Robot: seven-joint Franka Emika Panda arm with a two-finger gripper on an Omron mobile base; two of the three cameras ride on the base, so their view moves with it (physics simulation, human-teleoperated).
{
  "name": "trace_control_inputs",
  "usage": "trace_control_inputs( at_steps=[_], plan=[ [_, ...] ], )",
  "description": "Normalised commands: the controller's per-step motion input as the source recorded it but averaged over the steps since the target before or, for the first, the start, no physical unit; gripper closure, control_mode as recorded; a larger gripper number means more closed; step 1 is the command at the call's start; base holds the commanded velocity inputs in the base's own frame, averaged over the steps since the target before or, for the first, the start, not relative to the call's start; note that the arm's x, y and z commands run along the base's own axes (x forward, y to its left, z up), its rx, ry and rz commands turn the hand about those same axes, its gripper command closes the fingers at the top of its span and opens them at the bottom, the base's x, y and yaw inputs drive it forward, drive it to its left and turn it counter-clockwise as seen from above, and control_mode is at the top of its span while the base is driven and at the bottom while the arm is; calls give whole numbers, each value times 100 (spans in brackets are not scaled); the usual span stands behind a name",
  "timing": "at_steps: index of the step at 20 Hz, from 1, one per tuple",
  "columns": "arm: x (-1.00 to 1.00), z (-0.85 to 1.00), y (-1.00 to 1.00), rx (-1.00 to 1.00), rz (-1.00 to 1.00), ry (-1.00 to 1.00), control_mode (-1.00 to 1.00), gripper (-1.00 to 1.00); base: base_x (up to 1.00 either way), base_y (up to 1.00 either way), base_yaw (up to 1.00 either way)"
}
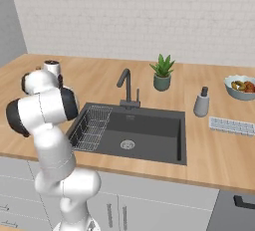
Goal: Pick the garlic from the sink and place it in the bowl. Then pick the bowl and place it in the microwave. Then close the microwave door and press the start button.
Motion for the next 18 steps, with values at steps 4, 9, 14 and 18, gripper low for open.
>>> trace_control_inputs(
  at_steps=[4, 9, 14, 18],
  plan=[
    [-48, 100, -64, 4, 6, -18, -100, 100, 0, 0, 0],
    [-34, 100, -49, 7, 2, -15, -100, 100, 0, 0, 0],
    [-19, 100, -54, 21, 0, -4, -100, 100, 0, 0, 0],
    [-19, 100, -40, 20, -4, 0, -100, 100, 0, 0, 0]
  ],
)
